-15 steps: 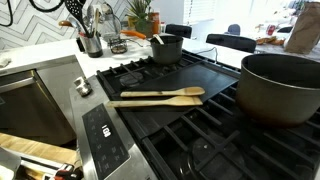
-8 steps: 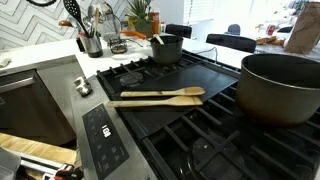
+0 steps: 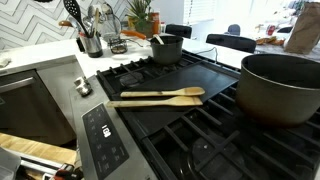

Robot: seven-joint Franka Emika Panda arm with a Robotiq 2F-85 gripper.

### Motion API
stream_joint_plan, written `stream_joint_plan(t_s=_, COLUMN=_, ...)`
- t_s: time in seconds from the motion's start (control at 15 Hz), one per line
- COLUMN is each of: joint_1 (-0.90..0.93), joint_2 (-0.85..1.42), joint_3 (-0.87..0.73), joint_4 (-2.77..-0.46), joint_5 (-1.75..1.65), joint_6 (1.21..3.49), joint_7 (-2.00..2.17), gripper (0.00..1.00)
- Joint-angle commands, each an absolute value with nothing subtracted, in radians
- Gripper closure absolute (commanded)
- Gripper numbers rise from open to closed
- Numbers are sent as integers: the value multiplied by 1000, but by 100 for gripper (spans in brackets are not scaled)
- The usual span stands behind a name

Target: Pick up the spatula on the counter and then put it in the silver tin

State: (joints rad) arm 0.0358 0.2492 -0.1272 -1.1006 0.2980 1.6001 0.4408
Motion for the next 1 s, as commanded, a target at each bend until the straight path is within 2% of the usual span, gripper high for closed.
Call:
stream_joint_plan(t_s=0.0, joint_1=112, joint_2=95, joint_3=-124, joint_4=-1339, joint_5=154, joint_6=1717, joint_7=482, gripper=0)
stream_joint_plan(t_s=0.6, joint_1=198, joint_2=-165, joint_3=-50, joint_4=-1741, joint_5=-70, joint_6=1872, joint_7=622, gripper=0)
stream_joint_plan(t_s=0.67, joint_1=146, joint_2=-190, joint_3=9, joint_4=-1784, joint_5=-89, joint_6=1902, joint_7=629, gripper=0)
stream_joint_plan(t_s=0.93, joint_1=100, joint_2=-283, joint_3=64, joint_4=-1943, joint_5=-109, joint_6=1884, joint_7=718, gripper=0)
